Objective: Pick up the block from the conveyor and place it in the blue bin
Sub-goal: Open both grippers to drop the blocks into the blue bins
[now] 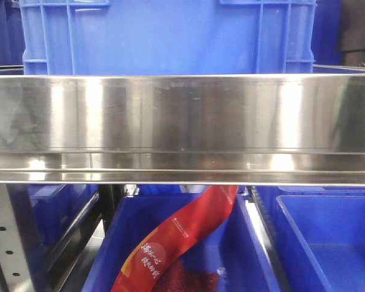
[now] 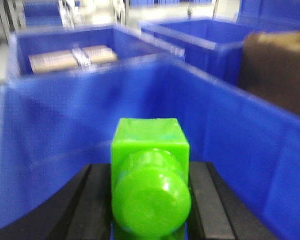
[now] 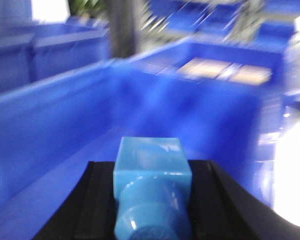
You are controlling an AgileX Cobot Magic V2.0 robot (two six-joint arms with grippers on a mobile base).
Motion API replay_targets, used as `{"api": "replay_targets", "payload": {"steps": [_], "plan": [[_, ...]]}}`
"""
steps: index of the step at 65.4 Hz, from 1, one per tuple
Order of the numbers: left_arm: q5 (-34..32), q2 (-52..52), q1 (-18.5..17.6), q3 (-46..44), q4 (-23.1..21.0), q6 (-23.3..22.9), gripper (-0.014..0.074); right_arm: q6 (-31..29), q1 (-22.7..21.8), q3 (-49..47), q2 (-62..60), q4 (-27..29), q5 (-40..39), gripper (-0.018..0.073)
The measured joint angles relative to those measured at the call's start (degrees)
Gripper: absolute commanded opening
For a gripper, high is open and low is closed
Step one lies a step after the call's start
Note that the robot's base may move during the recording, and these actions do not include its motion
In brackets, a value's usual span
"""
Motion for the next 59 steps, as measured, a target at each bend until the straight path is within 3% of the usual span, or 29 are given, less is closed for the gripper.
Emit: {"api": "replay_targets", "payload": {"steps": [8,12,16,25,37,43,59], "plan": [[1.19,0.68,0.0,-0.14,-2.19,0.0,0.0365,0.0,0.21,-0.36,1.32,0.0,0.04,0.0333],[1.35,0.68,0.0,-0.24,-2.69,0.0,0.0402,0.0,0.21,-0.36,1.56,0.0,0.04,0.0407],[1.62,0.68,0.0,-0.22,-3.06,0.0,0.0402,0.0,0.21,-0.36,1.56,0.0,0.04,0.042],[2.52,0.68,0.0,-0.22,-3.26,0.0,0.0335,0.0,0.21,-0.36,1.66,0.0,0.04,0.0322],[2.64,0.55,0.0,-0.22,-2.85,0.0,-0.0117,0.0,0.21,-0.36,1.55,0.0,-4.33,-0.0017],[3.21,-0.33,0.85,-0.22,-2.5,0.0,-0.0109,0.0,0.21,-0.36,0.74,0.11,-5.99,-0.0169],[6.12,-8.68,3.57,1.62,-2.49,0.0,-0.0109,0.0,-3.38,2.42,-6.45,0.42,-6.23,-0.016]]}}
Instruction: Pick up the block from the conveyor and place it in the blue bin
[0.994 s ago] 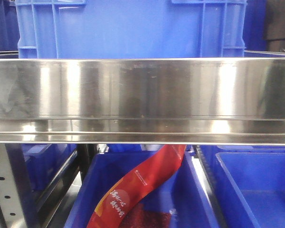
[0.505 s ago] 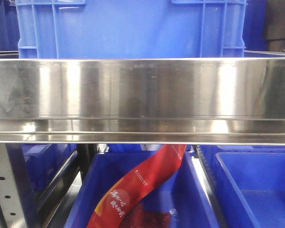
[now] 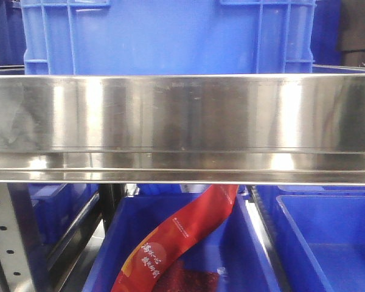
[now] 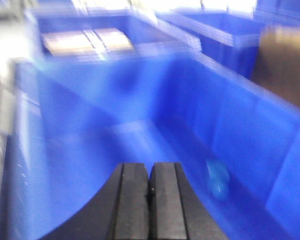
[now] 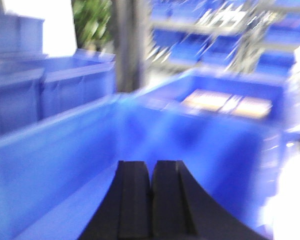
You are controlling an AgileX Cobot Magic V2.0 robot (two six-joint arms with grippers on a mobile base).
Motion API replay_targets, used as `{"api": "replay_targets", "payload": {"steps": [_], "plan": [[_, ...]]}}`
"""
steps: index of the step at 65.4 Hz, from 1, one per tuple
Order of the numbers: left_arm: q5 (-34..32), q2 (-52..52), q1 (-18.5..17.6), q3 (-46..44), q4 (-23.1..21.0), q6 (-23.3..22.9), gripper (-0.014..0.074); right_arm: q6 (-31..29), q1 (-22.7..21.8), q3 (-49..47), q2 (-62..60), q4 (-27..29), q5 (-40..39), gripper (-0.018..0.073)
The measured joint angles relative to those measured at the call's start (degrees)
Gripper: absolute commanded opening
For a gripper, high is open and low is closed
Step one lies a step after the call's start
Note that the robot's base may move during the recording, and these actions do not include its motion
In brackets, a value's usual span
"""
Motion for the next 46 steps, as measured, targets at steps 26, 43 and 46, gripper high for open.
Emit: {"api": "replay_targets", "payload": {"steps": [26,43,46], "plan": [[-8.17,-26.08,5.59,29.63,0.1,0.0,-0.0111,0.0,-11.63,24.38,-22.13,0.09,-1.3,-0.016],[-8.59,-42.77,14.9,45.75,0.09,0.0,-0.0111,0.0,-17.78,37.19,-34.47,0.13,-1.39,-0.016],[-8.59,-45.57,16.16,47.55,0.09,0.0,-0.0111,0.0,-17.89,39.8,-36.91,0.13,-1.39,-0.016]]}}
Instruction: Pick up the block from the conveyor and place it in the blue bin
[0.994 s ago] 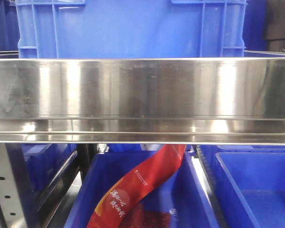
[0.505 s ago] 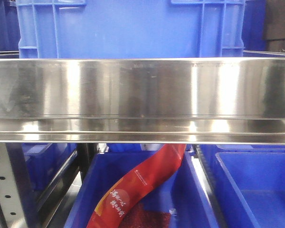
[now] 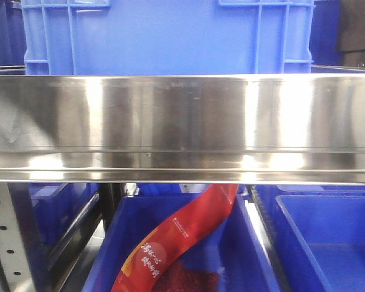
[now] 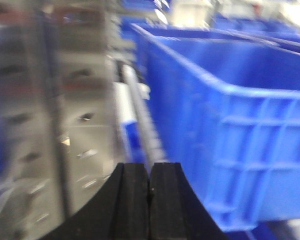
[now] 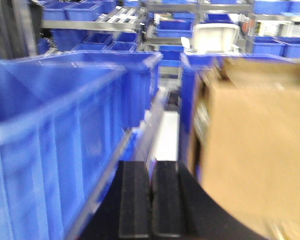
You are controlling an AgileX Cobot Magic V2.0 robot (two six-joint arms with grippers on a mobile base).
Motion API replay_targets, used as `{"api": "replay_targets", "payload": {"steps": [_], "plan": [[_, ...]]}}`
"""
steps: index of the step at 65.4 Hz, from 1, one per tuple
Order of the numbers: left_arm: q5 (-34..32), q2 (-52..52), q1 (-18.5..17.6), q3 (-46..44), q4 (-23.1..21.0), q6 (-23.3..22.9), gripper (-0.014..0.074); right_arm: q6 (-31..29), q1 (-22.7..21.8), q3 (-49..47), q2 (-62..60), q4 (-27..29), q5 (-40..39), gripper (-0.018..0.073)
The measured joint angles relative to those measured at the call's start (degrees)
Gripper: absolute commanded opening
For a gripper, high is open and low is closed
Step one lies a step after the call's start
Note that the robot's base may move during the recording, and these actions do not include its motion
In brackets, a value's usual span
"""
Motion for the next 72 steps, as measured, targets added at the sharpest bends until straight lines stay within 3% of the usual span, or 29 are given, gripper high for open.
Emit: {"api": "replay_targets", "payload": {"steps": [11,23,56,72], "plan": [[-0.1,-8.91,4.24,4.9,0.0,0.0,-0.0111,0.0,-0.12,6.75,-8.93,0.0,0.34,-0.016],[-0.24,-15.42,6.28,5.98,0.0,0.0,-0.0111,0.0,-0.22,8.89,-17.44,0.0,1.99,-0.016],[-0.64,-19.59,6.4,6.02,0.0,0.0,-0.0111,0.0,-0.22,9.04,-23.17,0.0,0.02,-0.016],[-0.64,-19.64,6.4,6.02,0.0,0.0,-0.0111,0.2,-0.22,17.87,-28.5,0.0,-1.22,-0.016]]}}
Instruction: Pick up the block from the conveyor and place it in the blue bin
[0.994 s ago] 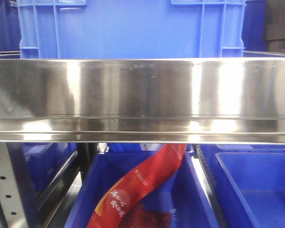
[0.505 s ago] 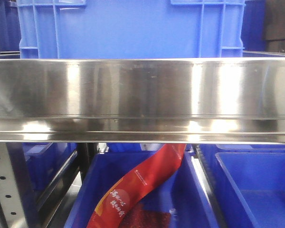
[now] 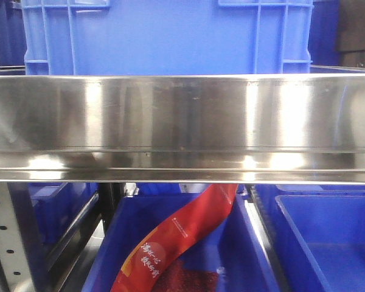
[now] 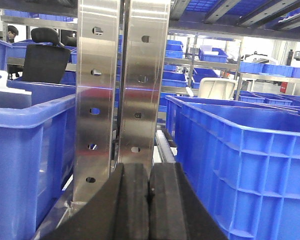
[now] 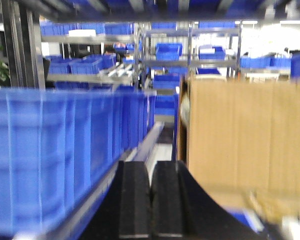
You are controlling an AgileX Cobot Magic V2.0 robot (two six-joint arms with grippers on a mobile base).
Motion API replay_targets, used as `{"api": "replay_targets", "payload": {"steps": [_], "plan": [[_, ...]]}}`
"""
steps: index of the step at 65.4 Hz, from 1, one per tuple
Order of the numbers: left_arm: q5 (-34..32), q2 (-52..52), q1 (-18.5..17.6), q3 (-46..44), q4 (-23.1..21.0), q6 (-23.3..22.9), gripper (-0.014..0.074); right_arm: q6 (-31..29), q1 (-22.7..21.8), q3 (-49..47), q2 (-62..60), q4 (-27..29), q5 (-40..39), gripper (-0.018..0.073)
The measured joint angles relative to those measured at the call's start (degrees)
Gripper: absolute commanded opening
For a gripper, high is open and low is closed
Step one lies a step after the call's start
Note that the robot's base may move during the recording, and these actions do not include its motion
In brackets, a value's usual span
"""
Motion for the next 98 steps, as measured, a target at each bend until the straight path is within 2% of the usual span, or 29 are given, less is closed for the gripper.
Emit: {"api": "replay_targets", "payload": {"steps": [12,21,27,45,90,98], "plan": [[0.0,0.0,0.0,0.0,0.0,0.0,-0.0111,7.54,0.0,10.11,-7.66,-3.99,0.4,-0.016],[-0.15,0.0,0.0,0.09,0.0,0.0,-0.0111,8.67,0.0,10.85,-7.93,-4.93,2.42,-0.016],[-0.15,0.0,0.0,0.09,0.0,0.0,-0.0111,8.49,0.0,10.85,-7.93,-5.05,2.71,-0.016],[-0.15,0.0,0.0,0.09,0.0,0.0,-0.0111,2.79,0.0,10.85,-7.93,-4.73,2.6,-0.016],[-0.15,0.0,0.0,0.09,0.0,0.0,-0.0111,2.36,0.0,10.85,-7.93,-4.02,2.28,-0.016],[-2.89,-1.34,0.0,2.34,3.47,0.0,-0.0111,2.36,0.0,10.85,-7.93,-4.02,2.28,-0.016]]}}
